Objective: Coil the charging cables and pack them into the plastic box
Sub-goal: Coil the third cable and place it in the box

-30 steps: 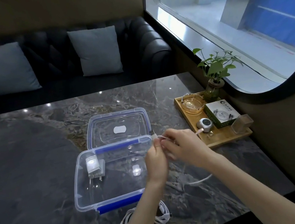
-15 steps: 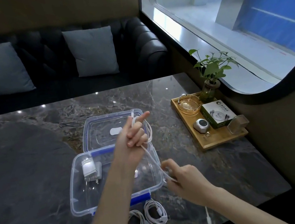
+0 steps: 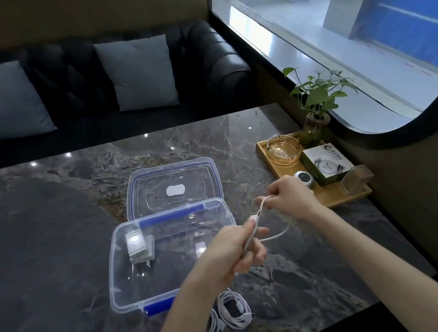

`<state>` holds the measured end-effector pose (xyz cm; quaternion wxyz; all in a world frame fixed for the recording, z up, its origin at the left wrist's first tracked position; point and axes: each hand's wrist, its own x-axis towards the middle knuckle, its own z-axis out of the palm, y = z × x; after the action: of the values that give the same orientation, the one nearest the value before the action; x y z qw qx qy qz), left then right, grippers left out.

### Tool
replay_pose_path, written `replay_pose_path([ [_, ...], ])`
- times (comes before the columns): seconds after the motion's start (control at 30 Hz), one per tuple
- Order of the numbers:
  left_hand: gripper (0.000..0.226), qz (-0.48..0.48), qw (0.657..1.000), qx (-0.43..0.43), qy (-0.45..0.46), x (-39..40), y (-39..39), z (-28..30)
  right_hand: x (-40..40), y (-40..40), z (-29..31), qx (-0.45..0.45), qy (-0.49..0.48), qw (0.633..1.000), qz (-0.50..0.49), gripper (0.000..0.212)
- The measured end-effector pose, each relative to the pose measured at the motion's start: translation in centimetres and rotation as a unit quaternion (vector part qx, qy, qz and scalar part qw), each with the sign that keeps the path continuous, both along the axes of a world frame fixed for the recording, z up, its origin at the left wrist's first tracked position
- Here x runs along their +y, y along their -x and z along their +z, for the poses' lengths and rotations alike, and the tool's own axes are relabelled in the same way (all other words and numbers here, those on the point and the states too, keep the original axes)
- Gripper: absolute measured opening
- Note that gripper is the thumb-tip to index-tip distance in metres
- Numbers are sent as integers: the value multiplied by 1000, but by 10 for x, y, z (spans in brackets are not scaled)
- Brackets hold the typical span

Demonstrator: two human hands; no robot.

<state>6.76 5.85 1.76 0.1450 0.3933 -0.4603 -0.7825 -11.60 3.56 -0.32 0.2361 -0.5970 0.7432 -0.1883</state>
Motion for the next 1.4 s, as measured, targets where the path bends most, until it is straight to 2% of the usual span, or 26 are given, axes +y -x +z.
replay_pose_path([
  [0.13,56,84,990,-87,77,0,16,-16,-3,-16,23,18,11,999,26,35],
  [0.27,49,208,973,-63,74,-10,24,-25,17,-44,47,-33,-3,993,116,25],
  [0.33,46,261,964,-34,48,-18,26,-22,30,-57,50,-52,5,987,155,28],
  [0.47,39,299,942,128,-85,-41,24,1,51,-70,45,-94,-15,973,211,26],
  [0.63,45,266,926,223,-148,-55,9,27,63,-67,42,-152,-110,951,245,25],
  [0.77,54,173,921,289,-193,-53,-4,39,62,-65,40,-158,-203,922,288,39],
  [0.87,54,116,925,315,-178,-51,-16,46,55,-55,37,-161,-238,916,280,56],
  [0.93,52,99,944,289,-124,-48,-23,50,46,-42,33,-185,-236,919,255,66],
  [0.97,51,96,957,260,-90,-47,-26,50,41,-35,31,-201,-224,923,238,65],
  [1.03,48,87,975,202,-37,-46,-30,47,31,-22,29,-243,-189,932,191,49],
  [1.1,47,54,982,179,-23,-43,-30,43,22,-15,31,-293,-167,932,130,35],
  [1.17,47,10,983,179,-33,-39,-27,36,14,-14,31,-331,-174,923,92,29],
  [1.23,53,-20,991,130,15,-33,-21,27,6,-19,32,-375,-190,905,64,25],
  [1.33,52,11,990,-11,138,-26,-9,10,-1,-30,37,-464,-196,864,13,26],
  [1.37,46,39,984,-40,166,-24,-5,4,-1,-33,40,-464,-193,865,9,27],
  [1.4,41,65,977,-64,193,-24,-2,-1,-1,-37,42,-438,-179,881,13,26],
])
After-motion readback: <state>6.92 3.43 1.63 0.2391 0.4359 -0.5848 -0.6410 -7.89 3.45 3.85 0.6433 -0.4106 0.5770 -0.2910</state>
